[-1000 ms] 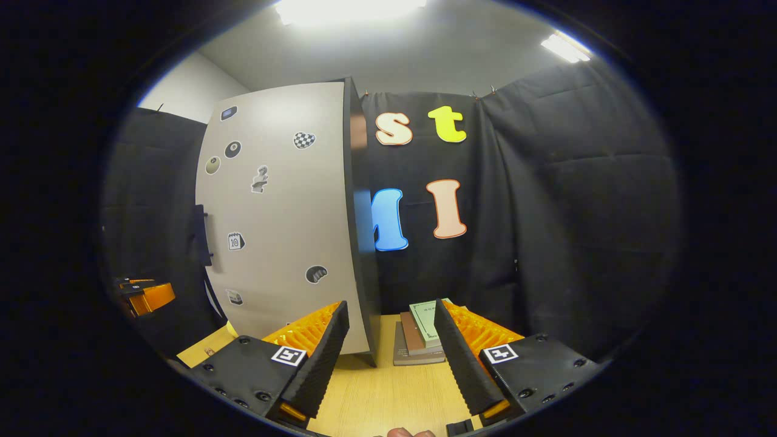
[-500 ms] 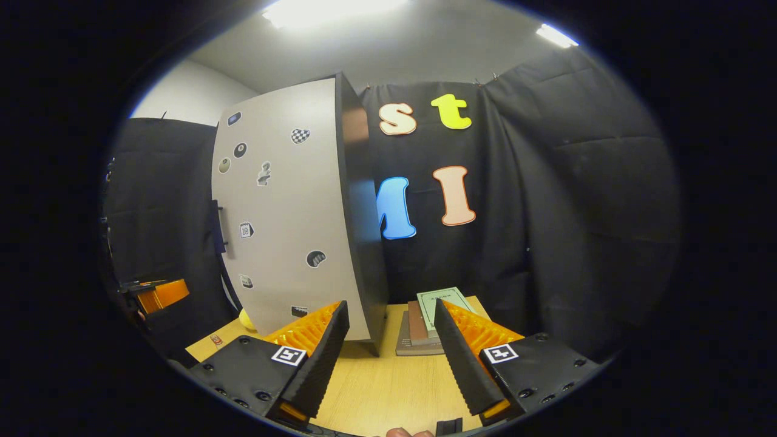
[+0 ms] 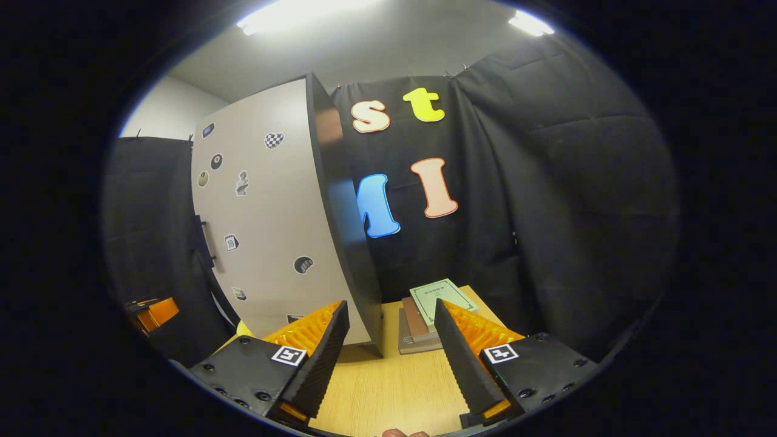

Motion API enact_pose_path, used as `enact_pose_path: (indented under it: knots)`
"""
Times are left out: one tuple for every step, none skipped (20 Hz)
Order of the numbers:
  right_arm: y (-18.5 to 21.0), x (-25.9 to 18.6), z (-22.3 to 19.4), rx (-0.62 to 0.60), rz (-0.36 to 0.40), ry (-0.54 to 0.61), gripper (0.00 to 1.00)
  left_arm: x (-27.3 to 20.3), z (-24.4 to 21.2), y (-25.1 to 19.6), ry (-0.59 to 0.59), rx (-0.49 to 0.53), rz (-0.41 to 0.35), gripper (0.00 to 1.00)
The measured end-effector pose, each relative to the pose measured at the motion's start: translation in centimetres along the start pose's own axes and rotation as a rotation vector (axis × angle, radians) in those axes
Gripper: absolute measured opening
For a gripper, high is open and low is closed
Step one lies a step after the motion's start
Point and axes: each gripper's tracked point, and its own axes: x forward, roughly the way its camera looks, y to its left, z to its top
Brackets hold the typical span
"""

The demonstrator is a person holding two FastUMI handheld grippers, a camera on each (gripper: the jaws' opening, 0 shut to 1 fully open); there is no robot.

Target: Open the cabinet door with the right hand, grasp the bottle in the cabinet with the left hand and place it on the coaster, then close the cabinet door with the right hand.

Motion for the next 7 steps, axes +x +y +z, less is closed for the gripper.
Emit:
enact_pose_path:
  knots:
    - [0.6,0.2,0.3,0.002,-0.009,-0.004,0.90,0.4,0.1,0.9,-0.006,-0.002,0.001,0.73]
    - [1.1,0.5,0.6,-0.004,-0.019,-0.010,0.90,0.9,0.1,1.7,-0.008,-0.008,-0.002,0.73]
    - [1.6,0.7,0.8,-0.015,-0.028,-0.021,0.90,1.5,0.0,2.3,-0.007,-0.023,-0.013,0.73]
    - [2.2,1.0,1.3,-0.026,-0.041,-0.036,0.90,2.0,-0.1,2.9,0.002,-0.050,-0.026,0.73]
    - [2.7,1.3,1.4,-0.035,-0.053,-0.044,0.90,2.4,-0.3,3.4,0.013,-0.080,-0.041,0.73]
    - [3.4,1.7,1.5,-0.040,-0.058,-0.050,0.90,2.6,-0.3,3.8,0.016,-0.103,-0.057,0.73]
    - [4.3,1.8,1.5,-0.042,-0.060,-0.057,0.90,2.9,-0.2,4.6,0.010,-0.109,-0.067,0.71]
